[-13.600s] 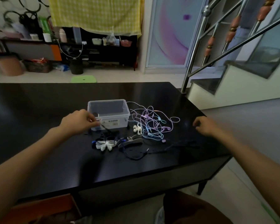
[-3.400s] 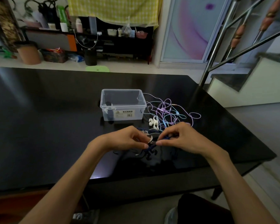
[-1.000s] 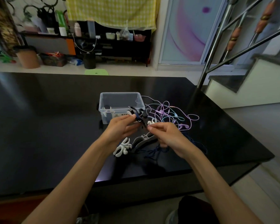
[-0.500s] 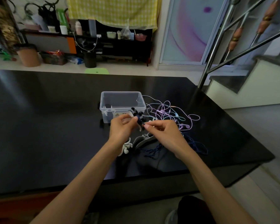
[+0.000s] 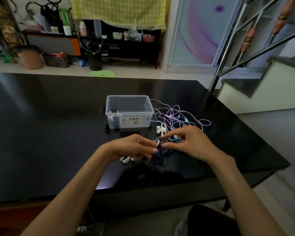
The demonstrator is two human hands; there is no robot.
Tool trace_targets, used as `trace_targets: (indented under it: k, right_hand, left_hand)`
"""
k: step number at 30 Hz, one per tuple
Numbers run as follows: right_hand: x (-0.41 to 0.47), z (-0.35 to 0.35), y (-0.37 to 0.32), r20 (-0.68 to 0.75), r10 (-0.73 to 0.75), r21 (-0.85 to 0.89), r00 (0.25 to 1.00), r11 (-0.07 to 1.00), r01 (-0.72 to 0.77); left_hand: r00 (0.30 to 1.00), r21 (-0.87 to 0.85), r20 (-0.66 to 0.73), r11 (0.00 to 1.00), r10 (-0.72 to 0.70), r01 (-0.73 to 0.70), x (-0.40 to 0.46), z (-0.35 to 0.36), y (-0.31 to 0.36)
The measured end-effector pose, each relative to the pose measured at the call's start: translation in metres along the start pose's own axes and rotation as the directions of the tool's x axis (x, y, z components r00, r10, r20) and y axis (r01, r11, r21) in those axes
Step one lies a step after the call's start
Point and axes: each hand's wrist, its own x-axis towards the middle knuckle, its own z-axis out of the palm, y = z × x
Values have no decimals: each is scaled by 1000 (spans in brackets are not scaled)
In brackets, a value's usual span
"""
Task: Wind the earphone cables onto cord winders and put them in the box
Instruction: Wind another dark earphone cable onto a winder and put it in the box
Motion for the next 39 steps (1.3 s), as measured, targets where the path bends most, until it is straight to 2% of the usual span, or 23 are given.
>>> trace_targets:
  k: [1, 4, 6, 10, 16, 21, 25, 29, 33, 37, 39]
  right_hand:
    - [-1, -2, 0, 39, 13, 31, 999, 999, -14]
    - [-6, -8, 0, 182, 26, 270, 983, 960, -76]
    - [-7, -10, 0, 198, 6, 327, 980, 942, -72]
    - [-8, -13, 3, 172, 5, 366, 985, 928, -68]
    - [-5, -3, 5, 279, -3, 363, 960, 926, -103]
    - [-5, -3, 4, 337, -21, 350, 941, 931, -104]
    - [-4, -1, 1, 343, 35, 356, 939, 920, -165]
    - [-2, 1, 3, 411, 96, 520, 906, 792, -320]
    - [2, 10, 2, 396, 138, 615, 908, 695, -373]
    - [6, 21, -4, 345, 209, 604, 915, 697, -387]
    - [8, 28, -7, 303, 213, 543, 929, 763, -352]
  left_hand:
    - [1000, 9, 14, 1000, 6, -6, -1, -1, 0]
    - [998, 20, 59, 999, 29, -30, -1, -6, -2]
    - [992, 6, 118, 999, 43, -44, -2, -9, -3]
    - [982, 45, 187, 999, 10, -19, -1, -8, -4]
    - [972, 165, 231, 986, -52, 14, -4, -7, -2]
    - [969, 110, 244, 994, -37, 10, -6, -9, -2]
    - [988, -43, 151, 999, 26, -20, -5, -11, -3]
    - [988, -150, 102, 983, 118, -102, -4, -11, -4]
    - [984, -269, 3, 948, 180, -173, -1, -8, -2]
    - [967, -393, -158, 885, 201, -248, 6, -4, -3]
    - [941, -525, -289, 792, 177, -310, 10, -1, -2]
